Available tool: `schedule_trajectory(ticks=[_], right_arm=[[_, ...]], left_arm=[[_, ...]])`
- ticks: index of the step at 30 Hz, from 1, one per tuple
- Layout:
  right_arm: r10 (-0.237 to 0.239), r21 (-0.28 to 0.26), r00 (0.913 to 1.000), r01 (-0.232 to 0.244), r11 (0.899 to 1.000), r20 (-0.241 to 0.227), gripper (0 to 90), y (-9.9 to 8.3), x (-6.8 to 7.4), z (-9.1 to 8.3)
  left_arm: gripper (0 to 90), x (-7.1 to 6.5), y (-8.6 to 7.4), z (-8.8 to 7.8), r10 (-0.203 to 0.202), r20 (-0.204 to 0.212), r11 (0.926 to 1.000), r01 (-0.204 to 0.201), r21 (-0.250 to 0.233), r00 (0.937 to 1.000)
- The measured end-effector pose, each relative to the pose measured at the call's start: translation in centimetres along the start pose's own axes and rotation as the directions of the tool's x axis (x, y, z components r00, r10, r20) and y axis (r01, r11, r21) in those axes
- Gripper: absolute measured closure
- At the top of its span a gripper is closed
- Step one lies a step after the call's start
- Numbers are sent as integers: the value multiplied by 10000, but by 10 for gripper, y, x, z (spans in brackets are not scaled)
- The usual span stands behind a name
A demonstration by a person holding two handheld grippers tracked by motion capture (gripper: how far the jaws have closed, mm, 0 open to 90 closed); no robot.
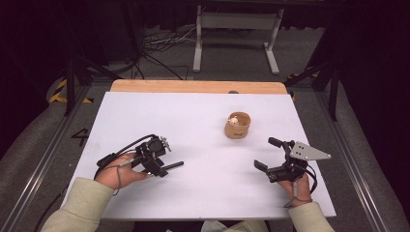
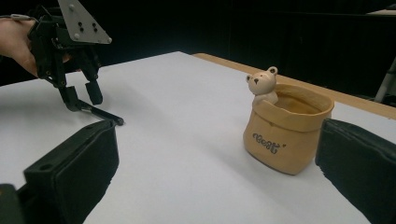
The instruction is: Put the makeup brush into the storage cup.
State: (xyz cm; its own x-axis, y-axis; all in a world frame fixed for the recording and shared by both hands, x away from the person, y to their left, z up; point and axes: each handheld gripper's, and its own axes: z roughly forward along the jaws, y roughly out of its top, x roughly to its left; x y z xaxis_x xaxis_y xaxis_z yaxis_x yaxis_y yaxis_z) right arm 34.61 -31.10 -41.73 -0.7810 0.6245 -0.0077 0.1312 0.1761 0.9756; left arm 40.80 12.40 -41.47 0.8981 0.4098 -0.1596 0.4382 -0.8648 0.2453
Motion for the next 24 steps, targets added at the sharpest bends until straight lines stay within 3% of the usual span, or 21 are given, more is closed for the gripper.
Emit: schedule_trajectory(ticks=[7, 15, 24], right_arm=[[33, 6, 10000, -33, 10000, -26, 0, -1, 0, 0], [181, -99, 9998, -182, 9998, -64, 0, -1, -1, -1], [140, -108, 9998, -141, 9998, -117, 0, -1, -1, 0]], left_arm=[[634, -1, 0, 2, 168, -87, 9998, -167, 75, 9998], [689, -2, 1, 10, 358, -130, 9982, -352, 481, 9993], [768, -2, 1, 12, 498, -360, 9975, -478, 523, 9981]])
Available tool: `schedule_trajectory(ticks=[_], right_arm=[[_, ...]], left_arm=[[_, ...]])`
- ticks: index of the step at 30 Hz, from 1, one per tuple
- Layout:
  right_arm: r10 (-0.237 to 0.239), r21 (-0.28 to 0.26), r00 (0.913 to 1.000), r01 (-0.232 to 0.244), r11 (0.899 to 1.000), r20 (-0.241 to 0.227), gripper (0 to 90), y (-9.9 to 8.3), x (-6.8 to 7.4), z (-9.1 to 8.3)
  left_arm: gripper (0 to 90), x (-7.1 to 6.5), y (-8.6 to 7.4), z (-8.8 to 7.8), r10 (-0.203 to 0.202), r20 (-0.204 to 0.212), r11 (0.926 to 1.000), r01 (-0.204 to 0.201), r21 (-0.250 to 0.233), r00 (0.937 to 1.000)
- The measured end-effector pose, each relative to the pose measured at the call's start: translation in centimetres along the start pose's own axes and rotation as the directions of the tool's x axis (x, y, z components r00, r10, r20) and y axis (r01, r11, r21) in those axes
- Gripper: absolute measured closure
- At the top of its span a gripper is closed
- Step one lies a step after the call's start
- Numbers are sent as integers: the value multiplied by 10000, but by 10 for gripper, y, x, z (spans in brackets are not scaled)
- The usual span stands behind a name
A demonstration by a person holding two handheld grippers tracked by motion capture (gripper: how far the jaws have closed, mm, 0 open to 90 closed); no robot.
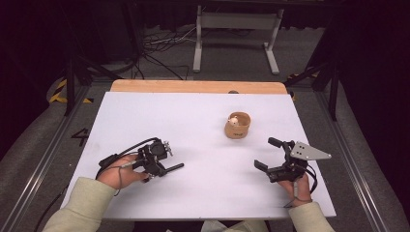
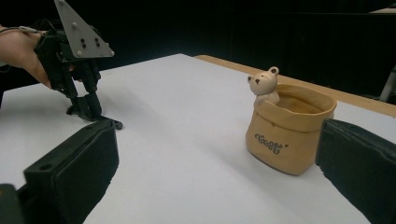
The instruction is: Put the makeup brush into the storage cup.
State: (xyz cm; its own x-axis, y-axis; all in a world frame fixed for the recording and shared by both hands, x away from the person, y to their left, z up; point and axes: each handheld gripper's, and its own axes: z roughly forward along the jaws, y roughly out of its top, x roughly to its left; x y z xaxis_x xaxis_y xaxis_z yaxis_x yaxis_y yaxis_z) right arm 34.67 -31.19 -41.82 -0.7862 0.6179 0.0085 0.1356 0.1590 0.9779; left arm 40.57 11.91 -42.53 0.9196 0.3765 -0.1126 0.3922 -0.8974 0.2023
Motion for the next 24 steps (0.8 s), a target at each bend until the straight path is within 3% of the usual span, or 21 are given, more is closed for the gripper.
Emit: schedule_trajectory(ticks=[15, 17, 24], right_arm=[[23, 213, 10000, -21, 9998, -95, 0, 0, 2, 2], [-110, 212, 9999, 110, 9997, 5, 0, 2, 3, 1], [-428, 381, 9986, 440, 9983, -318, 5, 7, 11, 5]], left_arm=[[785, -6, 2, -1, 693, -308, 9973, -685, 262, 9971], [785, -9, 4, -3, 893, -342, 9957, -883, 293, 9954], [785, -22, 15, -17, 1455, -351, 9893, -1453, 81, 9887]])
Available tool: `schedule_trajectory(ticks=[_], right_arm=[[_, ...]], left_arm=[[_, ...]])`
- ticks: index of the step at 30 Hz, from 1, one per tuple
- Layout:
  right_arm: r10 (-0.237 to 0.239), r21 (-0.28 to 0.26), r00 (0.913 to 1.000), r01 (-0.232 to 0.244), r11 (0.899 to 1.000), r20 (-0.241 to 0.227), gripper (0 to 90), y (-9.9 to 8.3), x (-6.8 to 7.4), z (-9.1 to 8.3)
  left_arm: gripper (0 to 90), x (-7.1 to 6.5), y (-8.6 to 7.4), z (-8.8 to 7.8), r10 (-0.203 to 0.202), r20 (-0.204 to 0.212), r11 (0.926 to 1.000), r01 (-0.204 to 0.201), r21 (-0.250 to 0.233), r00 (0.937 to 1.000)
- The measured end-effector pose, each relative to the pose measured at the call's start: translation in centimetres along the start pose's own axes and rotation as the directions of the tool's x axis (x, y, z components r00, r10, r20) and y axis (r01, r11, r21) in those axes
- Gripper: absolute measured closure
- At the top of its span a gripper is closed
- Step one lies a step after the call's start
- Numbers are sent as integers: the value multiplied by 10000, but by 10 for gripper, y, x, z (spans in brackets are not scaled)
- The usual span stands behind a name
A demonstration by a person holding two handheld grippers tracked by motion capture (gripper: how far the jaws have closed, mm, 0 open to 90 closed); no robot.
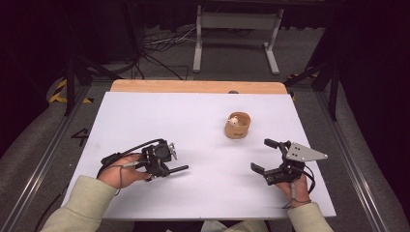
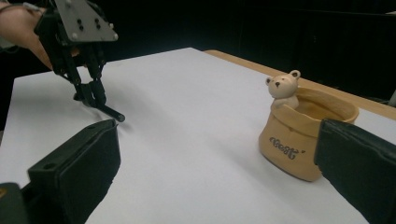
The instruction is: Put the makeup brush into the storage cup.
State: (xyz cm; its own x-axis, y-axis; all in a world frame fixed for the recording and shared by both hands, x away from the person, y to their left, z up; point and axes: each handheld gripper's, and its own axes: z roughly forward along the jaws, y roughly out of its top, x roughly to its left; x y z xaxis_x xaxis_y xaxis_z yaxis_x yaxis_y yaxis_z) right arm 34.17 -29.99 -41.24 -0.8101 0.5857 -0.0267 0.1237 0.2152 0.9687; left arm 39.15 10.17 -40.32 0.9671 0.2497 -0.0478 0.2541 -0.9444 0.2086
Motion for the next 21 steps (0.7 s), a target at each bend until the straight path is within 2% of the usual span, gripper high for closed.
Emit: schedule_trajectory(ticks=[4, 9, 15, 21], right_arm=[[-223, 49, 9996, 224, 9997, -187, 6, 3, 6, 4], [-416, 76, 9980, 420, 9991, -482, 13, 7, 11, 9], [-461, 206, 9957, 479, 9986, -801, 15, 9, 16, 15], [-560, 418, 9891, 621, 9972, -1359, 45, 12, 24, 24]], left_arm=[[786, -8, 12, -10, 366, -74, 9993, -366, -58, 9993], [786, -17, 31, -19, 947, -78, 9954, -948, -137, 9955], [785, -29, 49, -23, 1354, 18, 9904, -1353, -287, 9908], [785, -36, 62, -30, 1683, -41, 9850, -1683, -372, 9857]])
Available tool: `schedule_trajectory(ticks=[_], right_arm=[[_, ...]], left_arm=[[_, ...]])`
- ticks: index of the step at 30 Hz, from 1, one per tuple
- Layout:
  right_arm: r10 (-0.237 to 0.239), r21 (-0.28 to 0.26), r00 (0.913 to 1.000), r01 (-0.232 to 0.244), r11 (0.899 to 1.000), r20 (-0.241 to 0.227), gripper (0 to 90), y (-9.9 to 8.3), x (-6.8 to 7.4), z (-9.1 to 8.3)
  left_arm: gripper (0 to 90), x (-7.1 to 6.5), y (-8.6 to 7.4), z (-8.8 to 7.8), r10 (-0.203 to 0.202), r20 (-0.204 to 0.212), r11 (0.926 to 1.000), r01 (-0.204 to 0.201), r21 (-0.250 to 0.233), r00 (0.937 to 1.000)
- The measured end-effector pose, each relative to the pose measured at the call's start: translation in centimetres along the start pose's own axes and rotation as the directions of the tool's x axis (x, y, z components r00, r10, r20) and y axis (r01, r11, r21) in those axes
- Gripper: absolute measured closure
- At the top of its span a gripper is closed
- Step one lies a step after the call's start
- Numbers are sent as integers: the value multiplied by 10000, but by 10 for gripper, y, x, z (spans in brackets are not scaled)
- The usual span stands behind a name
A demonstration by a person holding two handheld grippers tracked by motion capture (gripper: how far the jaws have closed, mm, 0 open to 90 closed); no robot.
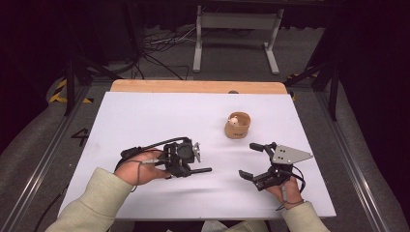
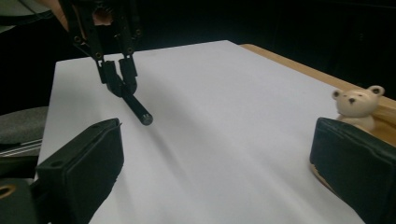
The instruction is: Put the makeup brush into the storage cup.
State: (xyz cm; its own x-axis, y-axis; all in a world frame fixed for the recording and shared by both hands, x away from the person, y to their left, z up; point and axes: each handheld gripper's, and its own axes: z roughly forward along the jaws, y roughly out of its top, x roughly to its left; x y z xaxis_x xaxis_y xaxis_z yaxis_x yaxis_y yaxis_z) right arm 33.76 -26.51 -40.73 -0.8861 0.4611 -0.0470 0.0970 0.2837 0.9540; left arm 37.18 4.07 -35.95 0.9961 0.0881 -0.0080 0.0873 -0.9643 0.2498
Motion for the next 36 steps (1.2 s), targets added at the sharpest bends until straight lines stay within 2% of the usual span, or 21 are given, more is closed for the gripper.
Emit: schedule_trajectory(ticks=[5, 11, 12, 16, 22, 24, 29, 36], right_arm=[[-329, 191, 9974, 342, 9992, -649, 122, 3, 5, 9], [-544, 304, 9927, 580, 9979, -1080, 164, 7, 9, 19], [-629, 372, 9892, 684, 9970, -1327, 189, 8, 12, 24], [-698, 429, 9832, 780, 9960, -1686, 219, 10, 15, 29], [-912, 478, 9692, 1047, 9934, -2288, 295, 13, 22, 39], [-941, 561, 9658, 1107, 9923, -2417, 321, 13, 23, 41], [-1122, 812, 9503, 1413, 9866, -2905, 427, 12, 27, 47], [-1148, 1172, 9415, 1590, 9803, -3167, 558, 9, 28, 52]], left_arm=[[785, -4, 7, 0, 179, 31, 9998, -179, -97, 9998], [785, -7, 14, -1, 395, 28, 9991, -394, -179, 9992], [785, -8, 15, -1, 491, 7, 9986, -490, -179, 9988], [785, -14, 18, -2, 937, 20, 9951, -935, -321, 9956], [785, -17, 21, -2, 1054, 33, 9940, -1052, -312, 9944], [785, -18, 23, -2, 1224, 31, 9918, -1222, -362, 9925], [784, -21, 25, -1, 1276, 107, 9913, -1272, -333, 9918], [784, -21, 27, 0, 1324, 60, 9907, -1321, -325, 9912]])
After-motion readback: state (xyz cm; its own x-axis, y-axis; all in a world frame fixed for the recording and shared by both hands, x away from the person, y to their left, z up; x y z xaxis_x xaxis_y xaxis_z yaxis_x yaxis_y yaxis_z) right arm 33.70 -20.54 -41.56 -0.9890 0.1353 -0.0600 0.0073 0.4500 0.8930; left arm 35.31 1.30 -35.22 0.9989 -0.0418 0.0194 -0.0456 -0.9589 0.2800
